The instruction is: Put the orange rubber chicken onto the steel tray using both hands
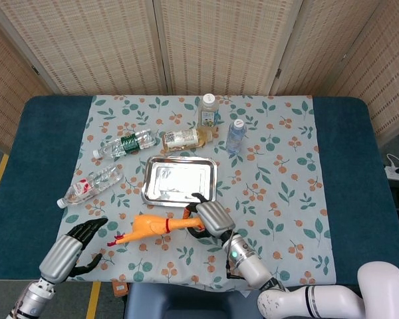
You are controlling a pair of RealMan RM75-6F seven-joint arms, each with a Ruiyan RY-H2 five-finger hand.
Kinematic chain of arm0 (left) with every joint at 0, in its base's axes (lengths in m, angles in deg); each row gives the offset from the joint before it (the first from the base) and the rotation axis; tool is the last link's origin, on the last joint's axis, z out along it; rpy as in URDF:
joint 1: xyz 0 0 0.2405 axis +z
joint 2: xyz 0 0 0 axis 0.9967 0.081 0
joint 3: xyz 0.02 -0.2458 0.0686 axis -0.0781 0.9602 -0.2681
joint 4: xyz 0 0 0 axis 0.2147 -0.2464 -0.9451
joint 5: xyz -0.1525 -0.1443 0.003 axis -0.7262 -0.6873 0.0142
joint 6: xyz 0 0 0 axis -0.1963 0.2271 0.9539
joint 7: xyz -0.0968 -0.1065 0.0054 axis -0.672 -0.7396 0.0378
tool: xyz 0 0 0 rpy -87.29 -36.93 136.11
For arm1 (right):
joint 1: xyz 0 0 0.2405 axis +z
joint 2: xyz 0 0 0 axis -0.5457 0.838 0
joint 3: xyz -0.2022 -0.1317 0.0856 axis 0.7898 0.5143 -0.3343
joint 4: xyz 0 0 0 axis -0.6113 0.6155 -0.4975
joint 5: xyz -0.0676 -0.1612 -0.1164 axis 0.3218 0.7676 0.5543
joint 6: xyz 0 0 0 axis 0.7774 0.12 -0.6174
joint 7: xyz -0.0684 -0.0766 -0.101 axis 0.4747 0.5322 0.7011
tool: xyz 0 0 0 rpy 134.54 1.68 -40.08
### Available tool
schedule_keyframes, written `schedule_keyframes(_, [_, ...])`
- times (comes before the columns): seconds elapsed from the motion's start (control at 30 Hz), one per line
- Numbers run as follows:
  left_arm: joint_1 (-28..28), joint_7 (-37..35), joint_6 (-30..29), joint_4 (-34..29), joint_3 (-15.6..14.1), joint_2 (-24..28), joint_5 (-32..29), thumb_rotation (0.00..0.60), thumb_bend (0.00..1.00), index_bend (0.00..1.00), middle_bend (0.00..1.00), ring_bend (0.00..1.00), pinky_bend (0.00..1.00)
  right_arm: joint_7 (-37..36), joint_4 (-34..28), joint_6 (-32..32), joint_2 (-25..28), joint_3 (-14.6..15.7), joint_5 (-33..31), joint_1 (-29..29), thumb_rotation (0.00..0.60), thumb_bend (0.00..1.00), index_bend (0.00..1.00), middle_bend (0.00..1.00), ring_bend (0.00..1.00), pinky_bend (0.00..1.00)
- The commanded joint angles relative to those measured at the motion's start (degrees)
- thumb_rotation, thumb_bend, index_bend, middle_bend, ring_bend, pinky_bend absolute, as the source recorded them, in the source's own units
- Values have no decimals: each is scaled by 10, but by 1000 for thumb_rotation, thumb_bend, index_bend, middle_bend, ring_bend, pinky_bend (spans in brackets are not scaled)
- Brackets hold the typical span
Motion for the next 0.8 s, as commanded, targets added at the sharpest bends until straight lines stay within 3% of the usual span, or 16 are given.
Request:
schedule_keyframes(0.03, [-25,37,56,-67,10,12,-37,600,361,0,0,6,159,8,-5,-5,-4,-4,-2,7,600,380,822,400,277,388])
schedule_keyframes(0.13, [-57,76,108,-138,61,8,-126,600,343,0,0,0,125,25,-11,-14,-16,-16,-14,19,600,380,822,401,277,388])
schedule_keyframes(0.23, [-68,97,123,-184,87,1,-184,600,322,0,0,0,104,42,-9,-29,-26,-19,-20,26,600,380,827,402,277,388])
schedule_keyframes(0.43, [-97,171,137,-205,133,-30,-291,600,316,0,0,0,97,44,-3,-50,-46,-28,-34,31,600,379,832,403,277,388])
schedule_keyframes(0.57, [-119,207,152,-202,149,-50,-357,600,314,0,0,0,96,43,2,-68,-59,-34,-32,31,600,379,832,404,277,388])
schedule_keyframes(0.8, [-141,250,160,-198,151,-57,-414,600,312,0,0,0,95,60,8,-94,-70,-43,-27,37,600,380,835,407,277,388])
